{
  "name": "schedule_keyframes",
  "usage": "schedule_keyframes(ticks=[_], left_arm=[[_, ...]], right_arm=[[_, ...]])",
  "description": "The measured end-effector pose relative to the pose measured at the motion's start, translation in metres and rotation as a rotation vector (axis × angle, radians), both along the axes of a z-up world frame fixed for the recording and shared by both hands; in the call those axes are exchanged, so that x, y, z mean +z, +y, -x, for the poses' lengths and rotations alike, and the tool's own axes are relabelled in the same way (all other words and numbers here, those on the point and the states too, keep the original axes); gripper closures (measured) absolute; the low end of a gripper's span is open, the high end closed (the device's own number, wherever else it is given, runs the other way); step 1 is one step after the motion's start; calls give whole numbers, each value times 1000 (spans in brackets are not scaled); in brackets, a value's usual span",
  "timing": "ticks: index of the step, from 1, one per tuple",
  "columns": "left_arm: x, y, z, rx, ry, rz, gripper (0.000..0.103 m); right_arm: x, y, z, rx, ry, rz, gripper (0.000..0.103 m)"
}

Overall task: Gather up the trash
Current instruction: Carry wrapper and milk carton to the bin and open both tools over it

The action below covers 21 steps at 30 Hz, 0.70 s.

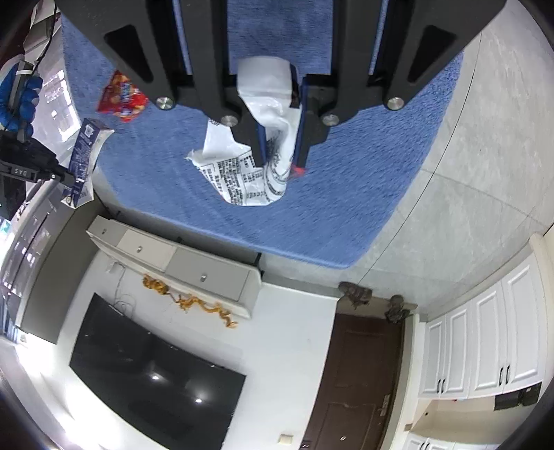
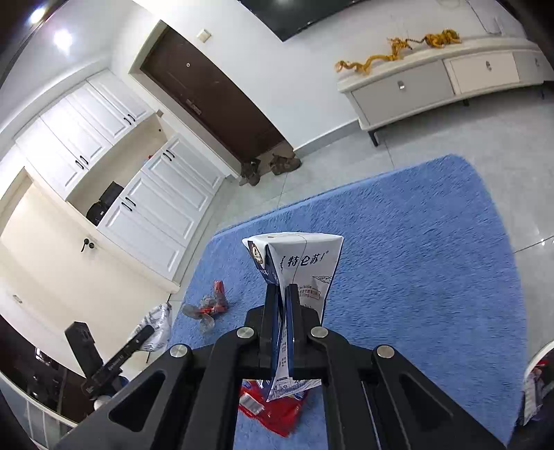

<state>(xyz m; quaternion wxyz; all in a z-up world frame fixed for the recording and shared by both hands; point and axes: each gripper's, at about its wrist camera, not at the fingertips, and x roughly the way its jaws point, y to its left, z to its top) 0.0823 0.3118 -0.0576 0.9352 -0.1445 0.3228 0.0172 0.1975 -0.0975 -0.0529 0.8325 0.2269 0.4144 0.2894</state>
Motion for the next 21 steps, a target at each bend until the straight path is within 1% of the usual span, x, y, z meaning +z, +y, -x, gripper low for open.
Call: schedule_keyframes(ticks=[3, 7, 12, 15, 17, 21], left_arm=[[11, -17, 1, -32, -21, -3, 88], [23, -51, -2, -97, -35, -21, 88], [36, -109, -10, -218, -48, -37, 88], [40, -159, -17, -318, -53, -43, 88], [42, -199, -21, -393, -51, -47, 88], [41, -280, -29, -533, -38, -59, 88]], right_arm=[[8, -13, 6, -9, -21, 7, 99], [18, -29, 17, -26, -46, 6, 99], [33, -59, 43, -66, -84, 22, 99], [44, -86, 59, -109, -105, 42, 99], [50, -114, 74, -155, -115, 56, 99], [50, -169, 103, -246, -110, 103, 99]])
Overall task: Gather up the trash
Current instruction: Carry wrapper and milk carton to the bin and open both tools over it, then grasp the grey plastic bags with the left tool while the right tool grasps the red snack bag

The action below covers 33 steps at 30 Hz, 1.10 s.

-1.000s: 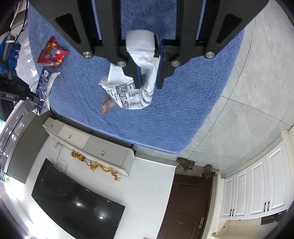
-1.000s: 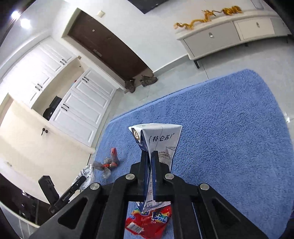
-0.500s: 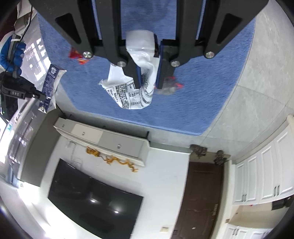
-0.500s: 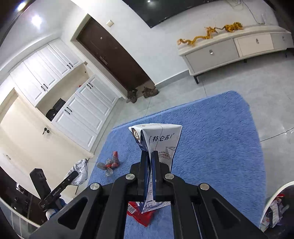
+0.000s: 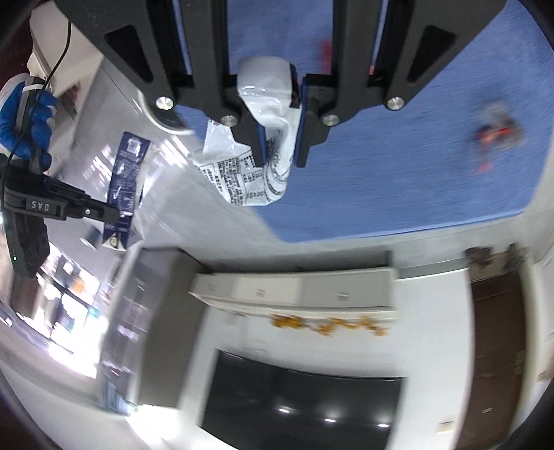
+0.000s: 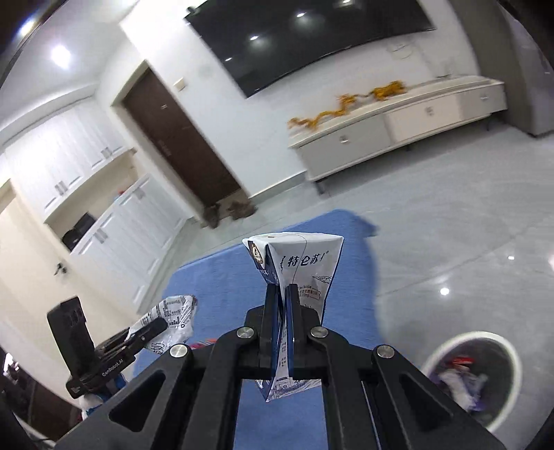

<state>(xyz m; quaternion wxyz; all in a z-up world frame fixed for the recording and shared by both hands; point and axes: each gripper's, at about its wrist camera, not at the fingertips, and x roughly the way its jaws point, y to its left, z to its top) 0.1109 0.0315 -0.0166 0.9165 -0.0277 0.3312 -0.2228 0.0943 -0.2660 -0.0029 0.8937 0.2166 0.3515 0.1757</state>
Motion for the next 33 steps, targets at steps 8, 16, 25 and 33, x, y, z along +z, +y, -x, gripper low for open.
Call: schedule_keyframes(ticks=[8, 16, 25, 33], left_arm=[[-29, -160, -1, -217, 85, -95, 88], [-79, -256, -2, -300, 181, -202, 88], [-129, -299, -18, -317, 300, -239, 81], [-136, -305, -24, -332, 337, -180, 54]], right_arm=[[-46, -102, 46, -160, 113, 122, 99], [-131, -149, 42, -214, 252, 161, 99], [-201, -174, 26, -221, 362, 148, 95], [-242, -187, 18, -232, 429, 136, 69]])
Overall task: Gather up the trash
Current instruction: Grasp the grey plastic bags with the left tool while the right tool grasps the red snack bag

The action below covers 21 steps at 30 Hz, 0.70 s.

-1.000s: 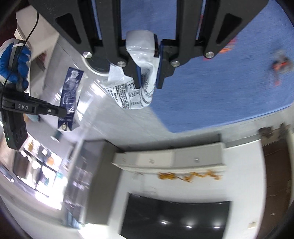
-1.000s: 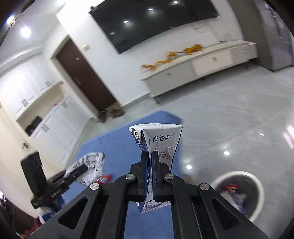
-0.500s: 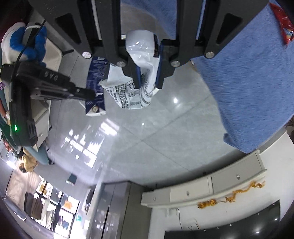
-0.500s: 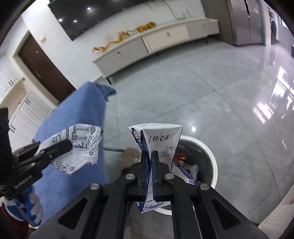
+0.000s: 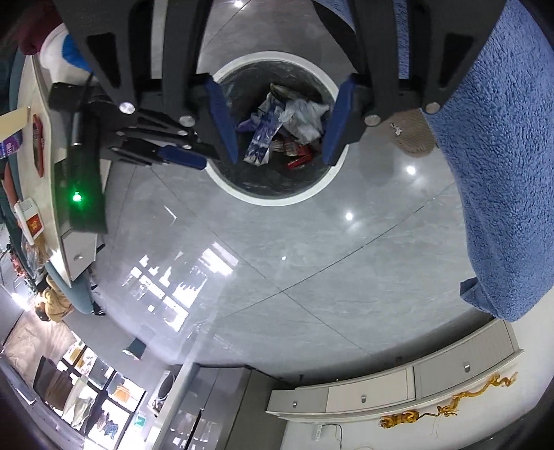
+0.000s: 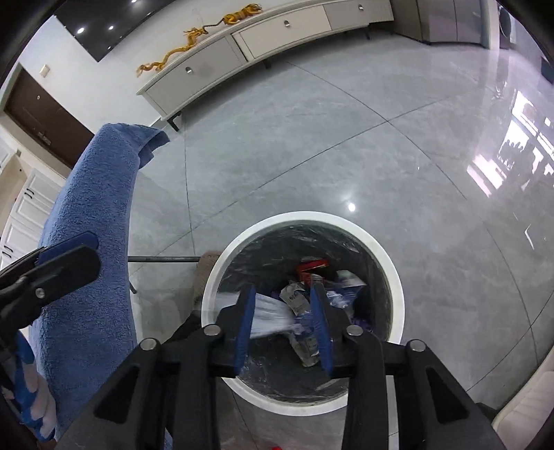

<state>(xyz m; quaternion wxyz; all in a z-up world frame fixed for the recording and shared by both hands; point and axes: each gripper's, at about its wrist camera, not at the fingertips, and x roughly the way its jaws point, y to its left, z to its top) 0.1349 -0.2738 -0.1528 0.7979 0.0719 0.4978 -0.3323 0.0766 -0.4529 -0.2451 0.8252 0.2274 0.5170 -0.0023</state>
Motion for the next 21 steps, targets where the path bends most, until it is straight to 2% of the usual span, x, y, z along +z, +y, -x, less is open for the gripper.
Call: schedule_keyframes(ticks=[4, 13, 18, 21], left_arm=[[17, 12, 3, 12, -50, 26, 54], [67, 58, 29, 61, -238, 71, 54], [88, 91, 51, 62, -304, 63, 54], [93, 117, 60, 92, -304, 67, 54]], right_arm=[[6, 0, 5, -5, -25, -6, 69], [63, 22, 27, 43, -147, 54, 68], [103, 47, 37, 86, -230, 102, 68], [121, 65, 46, 113, -274, 115, 68]])
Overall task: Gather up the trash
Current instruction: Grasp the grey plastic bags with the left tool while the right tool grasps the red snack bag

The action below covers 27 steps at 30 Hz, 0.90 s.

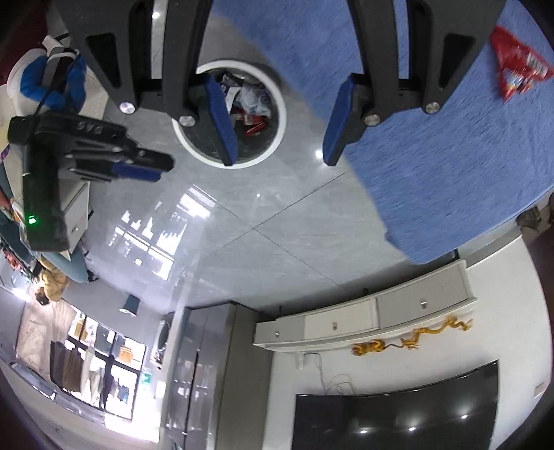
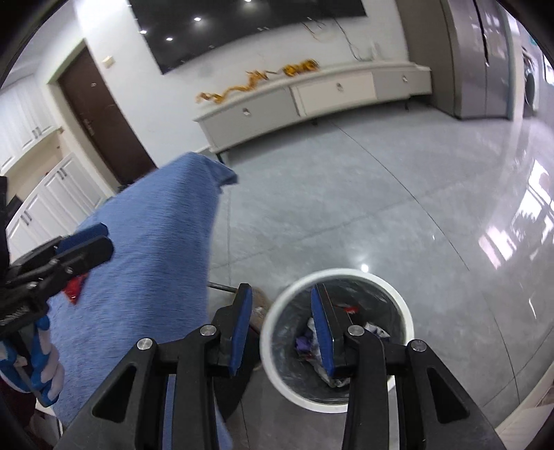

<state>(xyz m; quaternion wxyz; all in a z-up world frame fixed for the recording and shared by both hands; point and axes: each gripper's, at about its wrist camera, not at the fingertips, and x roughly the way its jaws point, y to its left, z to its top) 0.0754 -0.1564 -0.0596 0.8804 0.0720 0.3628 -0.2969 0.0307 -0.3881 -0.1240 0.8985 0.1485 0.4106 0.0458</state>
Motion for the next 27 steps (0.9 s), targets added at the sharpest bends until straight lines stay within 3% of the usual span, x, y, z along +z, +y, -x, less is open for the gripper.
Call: schedule_keyframes(ticks=[5, 14, 19, 27], left_arm=[[8, 51, 13, 80, -48, -17, 54], [-1, 170, 30, 276, -16, -10, 53], [1, 230, 42, 377, -42, -6, 53], [-11, 346, 27, 573, -43, -5, 37]], right_arm=[[21, 34, 12, 59, -44, 27, 68], [54, 105, 21, 196, -109, 54, 64], [70, 150, 19, 296, -130, 86, 61], [85, 215, -1, 446, -141, 136, 51]])
